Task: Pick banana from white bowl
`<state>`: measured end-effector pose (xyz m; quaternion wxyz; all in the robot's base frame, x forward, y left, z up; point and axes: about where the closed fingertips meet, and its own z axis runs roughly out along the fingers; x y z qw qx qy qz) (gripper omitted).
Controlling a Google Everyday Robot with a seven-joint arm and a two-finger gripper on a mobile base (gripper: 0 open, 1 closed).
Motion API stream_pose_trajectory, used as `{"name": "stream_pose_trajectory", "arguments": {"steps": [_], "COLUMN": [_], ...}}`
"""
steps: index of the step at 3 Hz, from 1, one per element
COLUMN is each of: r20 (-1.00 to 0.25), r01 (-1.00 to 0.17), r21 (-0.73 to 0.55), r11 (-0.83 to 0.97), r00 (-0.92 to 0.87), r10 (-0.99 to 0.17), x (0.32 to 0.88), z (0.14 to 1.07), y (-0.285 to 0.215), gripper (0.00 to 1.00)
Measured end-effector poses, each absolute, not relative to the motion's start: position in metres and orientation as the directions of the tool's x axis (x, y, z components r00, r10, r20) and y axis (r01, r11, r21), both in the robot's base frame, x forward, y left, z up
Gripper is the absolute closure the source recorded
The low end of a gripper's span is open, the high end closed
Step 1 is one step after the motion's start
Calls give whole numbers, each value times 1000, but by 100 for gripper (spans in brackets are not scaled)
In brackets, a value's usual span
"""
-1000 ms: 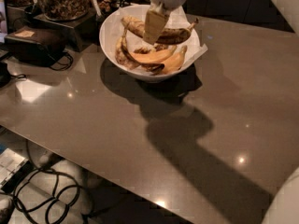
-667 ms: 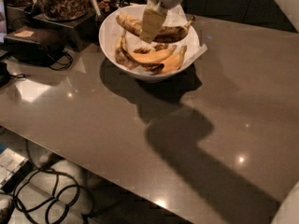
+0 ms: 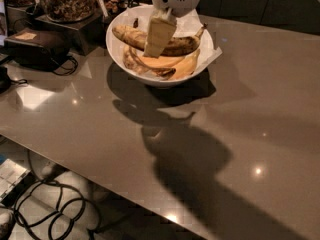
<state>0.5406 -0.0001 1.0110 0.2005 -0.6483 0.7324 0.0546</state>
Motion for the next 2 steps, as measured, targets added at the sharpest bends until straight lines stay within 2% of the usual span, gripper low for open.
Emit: {"name": "stream_pose_trajectory", "arguments": {"steps": [1,2], "r20": [-390,-390], "r01": [-989,-989], "r21": [-119,-119], "r11": [91,91], "r00": [-38,-38], "r10": [-920,-920], "x": [512,512], "z": [994,994], "y": [-1,-1], "gripper": [100,100]}}
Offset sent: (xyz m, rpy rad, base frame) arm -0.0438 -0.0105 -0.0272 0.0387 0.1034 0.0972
